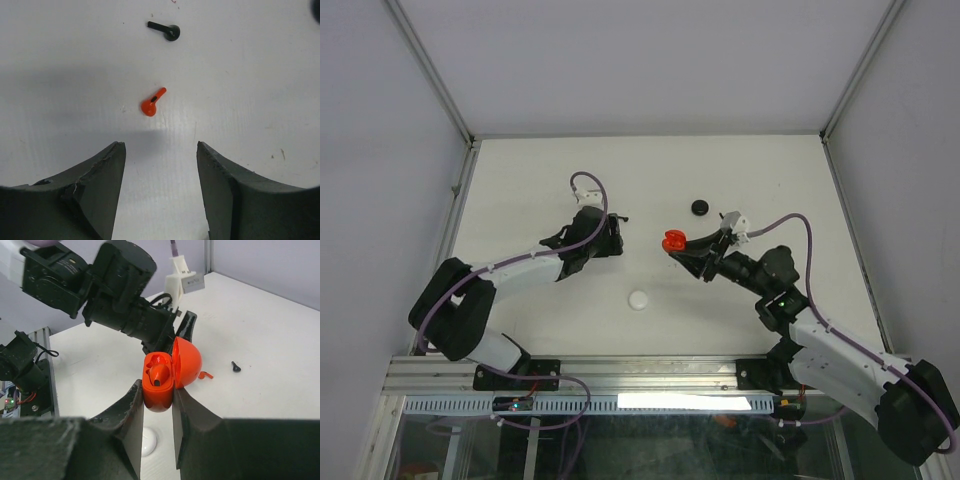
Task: Insert the wireless bluetooth earbuds into the charging case
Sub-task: Pick up the earbud from the center of the board.
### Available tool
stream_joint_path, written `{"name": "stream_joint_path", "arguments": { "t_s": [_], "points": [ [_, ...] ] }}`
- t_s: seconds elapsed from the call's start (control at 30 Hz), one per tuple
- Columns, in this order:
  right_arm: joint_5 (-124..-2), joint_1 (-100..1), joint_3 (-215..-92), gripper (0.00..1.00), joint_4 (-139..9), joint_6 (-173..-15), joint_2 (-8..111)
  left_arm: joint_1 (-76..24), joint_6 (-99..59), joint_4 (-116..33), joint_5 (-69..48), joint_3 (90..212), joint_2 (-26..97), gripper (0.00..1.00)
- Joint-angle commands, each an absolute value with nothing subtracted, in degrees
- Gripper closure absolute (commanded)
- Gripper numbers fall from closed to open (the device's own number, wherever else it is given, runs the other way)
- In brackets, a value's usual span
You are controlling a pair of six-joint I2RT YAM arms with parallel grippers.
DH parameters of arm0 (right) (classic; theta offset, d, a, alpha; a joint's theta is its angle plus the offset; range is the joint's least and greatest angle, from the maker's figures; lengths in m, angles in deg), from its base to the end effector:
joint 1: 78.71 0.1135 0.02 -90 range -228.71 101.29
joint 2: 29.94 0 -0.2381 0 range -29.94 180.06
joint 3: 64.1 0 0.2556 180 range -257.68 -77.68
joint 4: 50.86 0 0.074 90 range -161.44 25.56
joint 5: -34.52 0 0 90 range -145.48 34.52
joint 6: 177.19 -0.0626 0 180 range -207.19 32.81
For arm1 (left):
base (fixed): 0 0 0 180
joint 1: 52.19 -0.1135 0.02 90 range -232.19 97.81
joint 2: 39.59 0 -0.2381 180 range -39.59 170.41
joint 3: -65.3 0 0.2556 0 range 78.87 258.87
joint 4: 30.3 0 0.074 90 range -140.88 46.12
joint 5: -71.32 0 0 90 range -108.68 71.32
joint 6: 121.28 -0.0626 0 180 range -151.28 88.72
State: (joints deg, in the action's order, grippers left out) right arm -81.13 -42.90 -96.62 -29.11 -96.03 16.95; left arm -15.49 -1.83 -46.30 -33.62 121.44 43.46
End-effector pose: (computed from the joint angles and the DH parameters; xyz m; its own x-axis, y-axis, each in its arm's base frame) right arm 0.1741 0.1590 0.2406 -0.0316 0.1480 -0.9885 -0.8812 0.4626 0.0975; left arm 0.2643 -0.1769 0.1426 -0.6848 -0.0820 -0.7241 0.1026 0.9729 -0.2073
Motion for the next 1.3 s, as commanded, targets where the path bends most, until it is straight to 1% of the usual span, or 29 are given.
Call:
{"name": "stream_joint_path", "arguments": {
  "t_s": [0.0,0.37,0.57,0.8,1.0,1.27],
  "points": [
    [-79.3,-43.2,-96.3,0.97,-25.2,-94.8,15.4,-16.2,-2.8,-46.3,-34.3,126.7,48.7,0.41],
    [-79.5,-43.3,-96.0,0.97,-24.8,-94.8,16.2,-20.2,-11.5,-45.5,-26.5,137.0,59.4,0.41],
    [-78.8,-43.3,-96.1,0.97,-25.5,-94.6,15.7,-21.3,-13.6,-48.6,-22.8,141.9,64.7,0.41],
    [-78.5,-43.4,-96.0,0.97,-25.7,-94.7,15.6,-21.3,-15.4,-50.4,-17.6,143.8,66.8,0.43],
    [-76.7,-43.4,-95.6,0.97,-25.8,-94.4,14.2,-21.2,-16.8,-52.8,-13.9,144.4,67.9,0.47],
    [-76.2,-43.5,-95.7,0.97,-26.0,-94.5,14.0,-20.1,-16.9,-56.0,-11.1,143.4,66.1,0.52]
  ]
}}
